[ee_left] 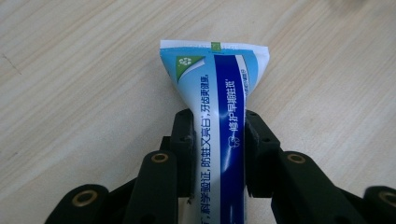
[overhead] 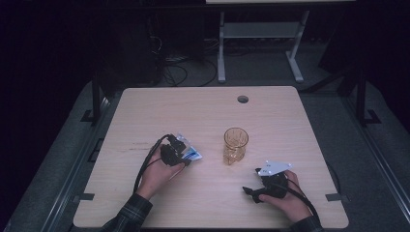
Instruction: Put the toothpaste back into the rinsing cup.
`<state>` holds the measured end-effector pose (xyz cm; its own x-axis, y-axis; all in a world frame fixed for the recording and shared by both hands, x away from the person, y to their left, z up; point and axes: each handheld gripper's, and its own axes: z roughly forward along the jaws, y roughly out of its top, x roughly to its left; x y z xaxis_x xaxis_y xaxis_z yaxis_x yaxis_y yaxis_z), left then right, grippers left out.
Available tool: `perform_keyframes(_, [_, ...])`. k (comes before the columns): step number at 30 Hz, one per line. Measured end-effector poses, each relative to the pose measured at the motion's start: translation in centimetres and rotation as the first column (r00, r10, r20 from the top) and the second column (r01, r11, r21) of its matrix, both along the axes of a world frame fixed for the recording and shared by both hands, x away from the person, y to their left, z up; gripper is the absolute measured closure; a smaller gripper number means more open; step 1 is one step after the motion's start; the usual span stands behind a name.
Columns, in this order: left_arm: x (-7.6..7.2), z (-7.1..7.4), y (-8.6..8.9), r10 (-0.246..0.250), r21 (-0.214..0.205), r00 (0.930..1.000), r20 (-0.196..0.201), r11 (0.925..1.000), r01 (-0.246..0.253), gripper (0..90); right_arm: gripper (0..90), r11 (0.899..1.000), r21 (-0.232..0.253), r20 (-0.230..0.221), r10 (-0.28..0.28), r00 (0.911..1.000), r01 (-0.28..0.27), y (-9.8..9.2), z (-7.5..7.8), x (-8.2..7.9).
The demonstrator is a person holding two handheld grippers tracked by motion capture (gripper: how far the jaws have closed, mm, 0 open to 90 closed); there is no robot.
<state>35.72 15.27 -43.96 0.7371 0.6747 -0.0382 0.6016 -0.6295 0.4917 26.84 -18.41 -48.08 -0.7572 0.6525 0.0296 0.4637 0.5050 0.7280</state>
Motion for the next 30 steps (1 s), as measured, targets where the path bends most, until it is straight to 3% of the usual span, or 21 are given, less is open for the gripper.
perform_keyframes(11, [-0.1,0.3,0.4,-0.014,-0.034,0.9997,-0.018,0.9993,0.013,71.5,16.2,1.0,0.001,0.0,0.001,1.0,-0.001,0.0,0.0,0.0])
perform_keyframes(19, [-0.3,1.2,1.3,-0.024,-0.1,0.9995,-0.02,0.9947,0.022,73.1,16.2,1.0,0.0,0.0,0.001,1.0,-0.001,0.0,0.0,0.0])
perform_keyframes(30, [-0.9,2.8,3.1,-0.054,-0.224,0.9985,-0.007,0.9732,0.051,74.5,16.2,1.0,0.005,-0.001,0.002,1.0,-0.002,0.0,0.0,0.0])
